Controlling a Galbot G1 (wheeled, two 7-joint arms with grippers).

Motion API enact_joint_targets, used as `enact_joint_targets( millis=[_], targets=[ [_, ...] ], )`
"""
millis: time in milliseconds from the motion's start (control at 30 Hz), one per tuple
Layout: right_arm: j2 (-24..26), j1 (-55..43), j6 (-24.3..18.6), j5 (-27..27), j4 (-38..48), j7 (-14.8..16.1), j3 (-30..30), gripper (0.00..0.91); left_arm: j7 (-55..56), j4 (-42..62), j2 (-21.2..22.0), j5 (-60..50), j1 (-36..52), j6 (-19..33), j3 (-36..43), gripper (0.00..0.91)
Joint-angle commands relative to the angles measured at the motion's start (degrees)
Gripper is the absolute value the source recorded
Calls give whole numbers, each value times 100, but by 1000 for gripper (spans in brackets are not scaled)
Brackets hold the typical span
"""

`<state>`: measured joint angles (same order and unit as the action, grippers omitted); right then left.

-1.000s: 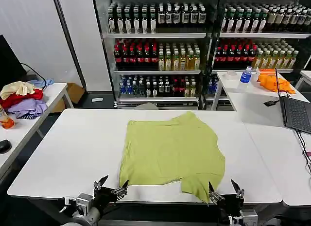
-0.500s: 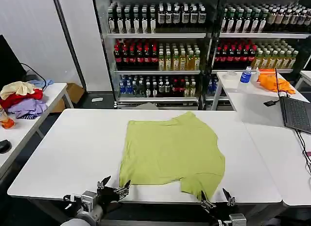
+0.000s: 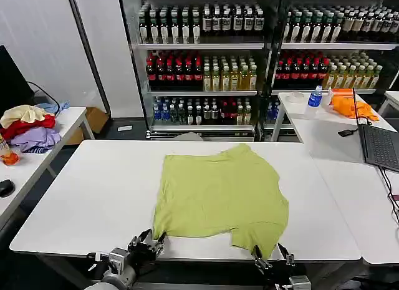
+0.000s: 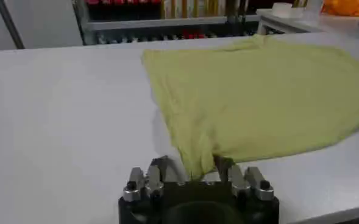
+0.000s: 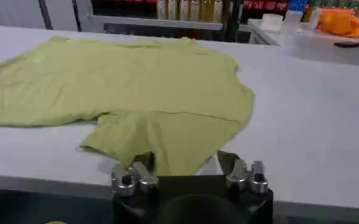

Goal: Fold and organize the clothes.

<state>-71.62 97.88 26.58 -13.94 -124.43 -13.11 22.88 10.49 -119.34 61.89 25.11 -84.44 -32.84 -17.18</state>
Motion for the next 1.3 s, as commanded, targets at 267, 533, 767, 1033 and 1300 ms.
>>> enact_joint_targets(
  millis=[267,533,767,1033,1300],
  targets=[
    [19,128,-46,-46,-270,38,39,0,-178,-303,20,145,-206,-17,-92,71],
    [-11,180,-221,-28,-476,87,171,0,-193,-546,40,143,-287,45,-165,71],
    [51,216,-392,-41,-924,211,487,0,-212,-969,-91,163,-404,105,-361,71],
    [164,-41,-459,-88,-1055,298,779,0,-212,-1104,-323,282,-275,113,-527,71],
    [459,-790,-487,-246,-604,390,752,0,-211,-587,-493,443,369,148,-389,71]
  ],
)
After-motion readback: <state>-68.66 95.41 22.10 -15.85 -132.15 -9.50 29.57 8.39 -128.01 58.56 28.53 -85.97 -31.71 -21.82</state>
